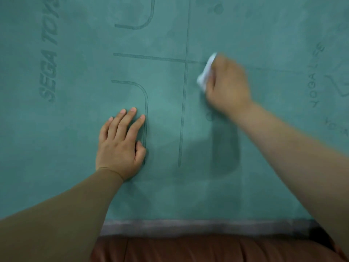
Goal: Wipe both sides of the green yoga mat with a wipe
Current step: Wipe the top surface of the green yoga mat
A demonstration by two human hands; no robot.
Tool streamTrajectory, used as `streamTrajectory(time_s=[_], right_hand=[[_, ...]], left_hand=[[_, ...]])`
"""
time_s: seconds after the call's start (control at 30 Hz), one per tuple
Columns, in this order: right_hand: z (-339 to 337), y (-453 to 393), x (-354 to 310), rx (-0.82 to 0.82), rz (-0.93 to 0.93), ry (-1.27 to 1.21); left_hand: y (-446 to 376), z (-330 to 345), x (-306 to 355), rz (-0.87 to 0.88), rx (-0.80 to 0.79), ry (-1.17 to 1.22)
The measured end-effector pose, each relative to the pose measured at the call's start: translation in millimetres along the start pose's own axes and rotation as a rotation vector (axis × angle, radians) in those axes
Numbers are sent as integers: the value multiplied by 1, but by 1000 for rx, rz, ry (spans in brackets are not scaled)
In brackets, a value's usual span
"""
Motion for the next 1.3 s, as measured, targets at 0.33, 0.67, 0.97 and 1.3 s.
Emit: streamTrajectory(time_s=[0.33, 0.67, 0.97, 1.3], right_hand=[[11, 113, -26, -275, -1224, -47], [-2, 192, -41, -254, -492, -98], [-6, 48, 13, -277, -720, 6], [-18, 248, -1, -732, -1062, -85]], left_hand=[[0, 1, -1, 5, 4, 4], [0, 1, 0, -12, 15, 3], [1, 2, 2, -7, 50, -4], [2, 3, 1, -8, 50, -13]])
Point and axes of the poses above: each hand's wrist, its own y-axis away from the middle knuckle, its own z-axis out of the palm, x = y × z, the point moved 4 cm from there along -y, towards the middle knuckle, and after that the axes turned 11 degrees about y, right-handed, at the moved point
